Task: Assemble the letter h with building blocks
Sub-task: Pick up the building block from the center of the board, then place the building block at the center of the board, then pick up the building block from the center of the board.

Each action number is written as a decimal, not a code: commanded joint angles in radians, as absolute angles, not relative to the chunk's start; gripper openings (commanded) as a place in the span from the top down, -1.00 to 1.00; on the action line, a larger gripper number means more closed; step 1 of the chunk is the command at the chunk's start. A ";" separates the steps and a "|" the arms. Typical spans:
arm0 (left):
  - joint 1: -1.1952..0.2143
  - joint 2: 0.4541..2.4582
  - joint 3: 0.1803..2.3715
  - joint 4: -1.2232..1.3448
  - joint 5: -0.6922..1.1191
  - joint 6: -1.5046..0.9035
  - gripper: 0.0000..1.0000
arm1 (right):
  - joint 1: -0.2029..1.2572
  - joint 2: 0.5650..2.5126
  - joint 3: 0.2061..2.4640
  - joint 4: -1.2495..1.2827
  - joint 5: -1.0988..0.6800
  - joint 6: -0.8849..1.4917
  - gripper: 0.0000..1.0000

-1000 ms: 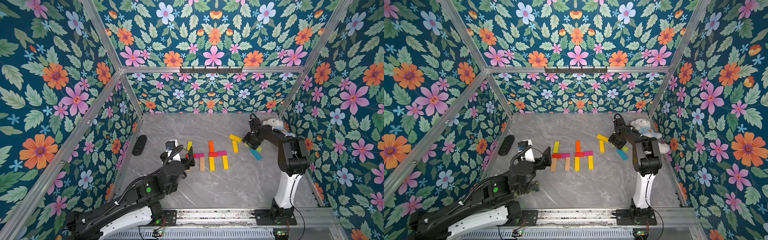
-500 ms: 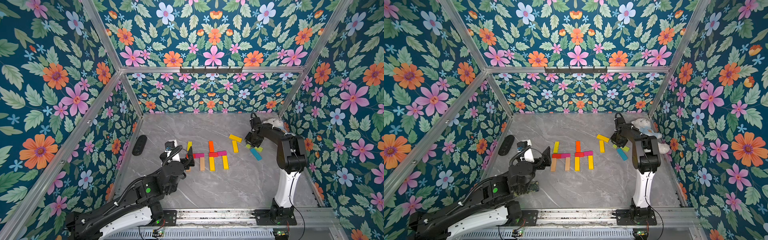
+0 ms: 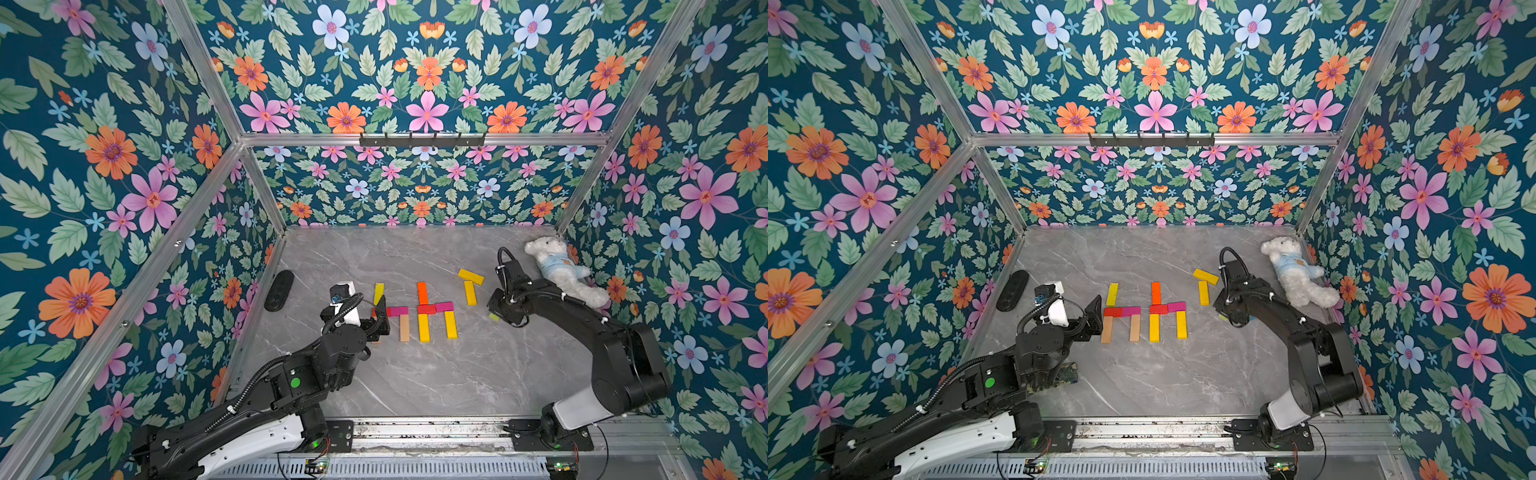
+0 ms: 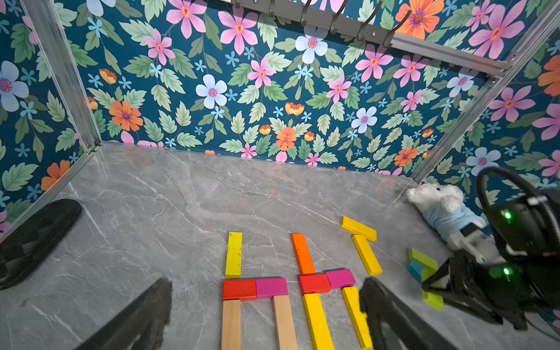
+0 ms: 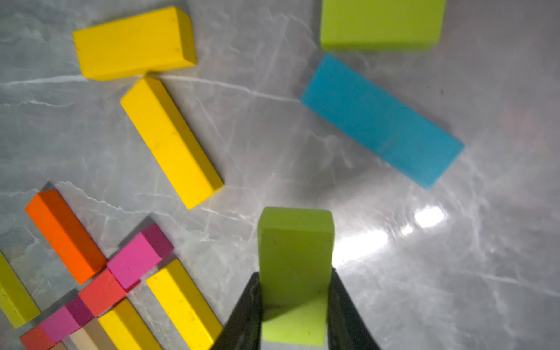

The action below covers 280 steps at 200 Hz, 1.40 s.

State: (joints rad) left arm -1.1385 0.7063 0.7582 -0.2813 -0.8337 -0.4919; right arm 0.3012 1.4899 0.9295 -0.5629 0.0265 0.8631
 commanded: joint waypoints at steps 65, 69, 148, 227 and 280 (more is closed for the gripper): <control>-1.138 0.693 0.754 -0.251 -0.806 -0.494 -0.99 | 0.375 1.441 0.756 -0.457 0.008 1.129 0.36; -1.139 0.692 0.754 -0.253 -0.806 -0.494 -0.99 | 0.375 1.448 0.757 -0.455 0.001 1.129 0.36; -1.138 0.702 0.762 -0.261 -0.794 -0.500 -0.99 | 0.348 1.398 0.870 -0.583 0.107 0.874 -0.04; -1.139 0.718 0.769 -0.273 -0.795 -0.504 -0.99 | 0.235 1.645 1.000 -0.489 -0.049 0.625 0.05; -1.138 0.718 0.766 -0.275 -0.799 -0.509 -0.99 | 0.237 1.694 0.954 -0.454 -0.086 0.618 0.07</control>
